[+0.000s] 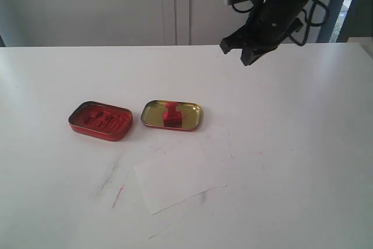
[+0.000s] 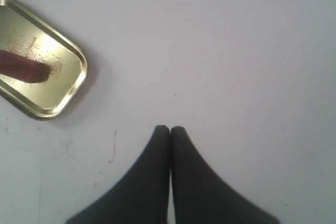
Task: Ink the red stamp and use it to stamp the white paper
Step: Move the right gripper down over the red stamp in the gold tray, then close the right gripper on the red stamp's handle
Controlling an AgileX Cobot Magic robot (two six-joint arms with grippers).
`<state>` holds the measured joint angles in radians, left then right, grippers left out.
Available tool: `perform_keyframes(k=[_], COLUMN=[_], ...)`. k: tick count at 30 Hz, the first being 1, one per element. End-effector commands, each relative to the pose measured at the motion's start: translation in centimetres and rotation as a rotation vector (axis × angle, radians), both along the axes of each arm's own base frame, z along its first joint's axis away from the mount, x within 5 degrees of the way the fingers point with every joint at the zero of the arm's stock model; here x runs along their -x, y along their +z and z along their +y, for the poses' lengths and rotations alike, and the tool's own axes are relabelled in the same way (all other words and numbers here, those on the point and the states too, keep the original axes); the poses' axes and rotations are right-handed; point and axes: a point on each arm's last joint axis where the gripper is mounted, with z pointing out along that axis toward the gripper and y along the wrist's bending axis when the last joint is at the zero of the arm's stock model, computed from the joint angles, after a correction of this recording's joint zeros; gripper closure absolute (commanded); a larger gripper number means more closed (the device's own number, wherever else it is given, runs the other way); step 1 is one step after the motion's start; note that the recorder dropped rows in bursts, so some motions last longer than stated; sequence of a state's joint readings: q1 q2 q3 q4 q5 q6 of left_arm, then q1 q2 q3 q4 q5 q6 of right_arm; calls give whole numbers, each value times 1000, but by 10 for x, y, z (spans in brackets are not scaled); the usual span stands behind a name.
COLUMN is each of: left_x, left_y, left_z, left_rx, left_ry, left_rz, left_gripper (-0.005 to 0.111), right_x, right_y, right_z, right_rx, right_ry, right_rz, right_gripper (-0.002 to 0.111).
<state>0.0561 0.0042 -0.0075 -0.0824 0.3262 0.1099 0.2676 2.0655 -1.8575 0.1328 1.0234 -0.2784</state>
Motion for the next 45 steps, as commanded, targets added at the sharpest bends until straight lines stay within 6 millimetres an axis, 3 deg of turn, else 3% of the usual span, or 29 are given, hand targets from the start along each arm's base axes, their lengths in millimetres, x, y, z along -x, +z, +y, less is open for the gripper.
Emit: perform_keyframes(k=[1, 18, 24, 36, 40, 45], left_x=[1, 1, 1, 1, 1, 1], left_y=[-3, -3, -3, -3, -3, -3], left_z=[0, 0, 0, 0, 0, 0], left_rx=[4, 4, 4, 4, 4, 4], left_ry=[0, 0, 0, 0, 0, 0], left_rz=[14, 14, 14, 14, 14, 14], left_gripper=[107, 107, 107, 107, 107, 107], right_x=[-6, -7, 3, 7, 5, 3], right_y=[-4, -22, -30, -43, -54, -64], right_z=[20, 92, 114, 127, 128, 129], right_rx=[5, -67, -17, 22, 30, 48], right_ry=[76, 441, 676, 883, 913, 962], right_rz=[3, -26, -74, -116, -107, -112], right_gripper=[108, 108, 108, 108, 99, 76])
